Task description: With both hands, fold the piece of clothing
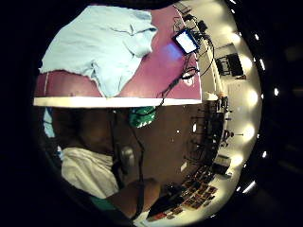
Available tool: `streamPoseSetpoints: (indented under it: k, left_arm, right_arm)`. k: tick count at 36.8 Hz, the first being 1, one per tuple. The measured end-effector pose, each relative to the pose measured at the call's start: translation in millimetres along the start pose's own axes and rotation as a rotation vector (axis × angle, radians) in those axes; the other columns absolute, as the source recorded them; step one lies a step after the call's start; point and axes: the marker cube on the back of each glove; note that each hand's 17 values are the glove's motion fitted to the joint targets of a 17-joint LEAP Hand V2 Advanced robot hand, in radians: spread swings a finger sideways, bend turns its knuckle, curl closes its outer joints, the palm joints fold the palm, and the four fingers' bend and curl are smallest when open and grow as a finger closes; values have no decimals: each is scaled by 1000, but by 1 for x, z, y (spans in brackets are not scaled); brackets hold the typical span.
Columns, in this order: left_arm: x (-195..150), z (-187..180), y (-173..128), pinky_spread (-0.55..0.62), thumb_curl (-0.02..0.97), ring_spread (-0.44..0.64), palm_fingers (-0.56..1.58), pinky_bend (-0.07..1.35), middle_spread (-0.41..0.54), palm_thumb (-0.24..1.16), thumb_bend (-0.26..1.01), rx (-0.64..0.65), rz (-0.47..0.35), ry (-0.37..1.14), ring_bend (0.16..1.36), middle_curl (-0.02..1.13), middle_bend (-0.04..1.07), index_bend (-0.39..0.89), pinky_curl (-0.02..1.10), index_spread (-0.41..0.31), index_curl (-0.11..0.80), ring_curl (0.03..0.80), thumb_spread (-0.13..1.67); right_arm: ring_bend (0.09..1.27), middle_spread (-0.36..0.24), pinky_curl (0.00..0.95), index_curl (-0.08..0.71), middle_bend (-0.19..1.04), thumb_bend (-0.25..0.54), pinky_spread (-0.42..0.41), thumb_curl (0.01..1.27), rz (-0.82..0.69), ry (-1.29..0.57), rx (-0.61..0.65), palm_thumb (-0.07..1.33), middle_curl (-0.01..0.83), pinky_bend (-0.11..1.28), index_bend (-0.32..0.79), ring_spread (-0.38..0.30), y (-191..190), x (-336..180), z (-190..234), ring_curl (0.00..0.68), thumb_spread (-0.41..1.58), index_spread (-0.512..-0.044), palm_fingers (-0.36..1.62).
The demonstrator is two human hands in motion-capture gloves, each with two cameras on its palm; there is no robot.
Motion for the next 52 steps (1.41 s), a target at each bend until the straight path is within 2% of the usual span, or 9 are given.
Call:
streamPoseSetpoints:
  k: [16,20,24,29,32,35,39,46,52]
  left_arm:
    - [-29,106,-46,305,223,117,438,359,4,247,-9,-156,-88,-18,598,322,187,109,325,-81,247,305,1136]
    - [-28,91,-31,299,234,108,435,363,4,281,-4,-172,-105,-28,603,329,188,113,332,-74,247,310,1142]
    - [-29,63,-14,281,239,75,466,352,-11,310,-2,-68,-120,-39,611,328,171,163,333,-88,265,313,1174]
    - [-52,132,-56,219,238,24,557,329,-53,311,-9,149,-112,-85,591,332,182,166,330,-107,285,305,1216]
    - [-62,149,-67,109,244,-94,832,290,-139,356,12,266,-100,-157,576,346,217,264,322,-173,326,298,1243]
    - [-63,140,-54,50,250,-147,893,275,-177,396,24,291,-87,-186,565,361,203,260,329,-205,345,309,1259]
    - [-58,119,-34,-89,278,-257,1175,213,-265,518,71,289,-40,-91,565,406,342,218,326,-262,354,320,1259]
    - [-48,42,6,-231,290,-340,1266,271,-326,595,80,220,88,147,606,465,405,165,377,-304,369,370,1258]
    - [-78,-3,-51,-269,295,-372,1252,256,-345,666,97,320,28,-78,647,483,414,172,394,-319,384,395,1275]
  right_arm:
    - [334,-19,332,179,259,35,219,207,95,-49,-116,389,315,503,64,80,-42,39,94,227,1192,-334,93]
    - [371,-16,341,173,264,45,196,230,95,-44,-146,456,323,525,87,46,-50,46,117,241,1176,-320,122]
    - [455,-49,326,194,268,62,155,251,86,-22,-63,534,330,475,152,-31,-58,53,136,264,1169,-317,281]
    - [528,-111,294,216,316,66,110,262,45,82,158,587,346,376,164,-111,-67,59,150,278,1192,-327,531]
    - [527,-157,279,268,333,107,62,277,8,121,282,674,358,308,284,-166,-68,58,146,289,1227,-335,793]
    - [532,-187,285,302,323,132,31,286,-13,143,361,738,366,271,293,-207,-66,63,131,307,1247,-335,876]
    - [560,-227,287,314,339,158,-23,299,-60,55,200,819,380,232,219,-261,-37,67,117,325,1246,-336,1019]
    - [679,-264,329,309,386,165,-116,306,-137,-52,139,906,415,290,112,-290,-18,84,47,390,1206,-330,1240]
    - [724,-268,365,295,383,155,-234,299,-78,-28,112,934,428,396,96,-280,-77,90,5,421,1209,-329,1277]
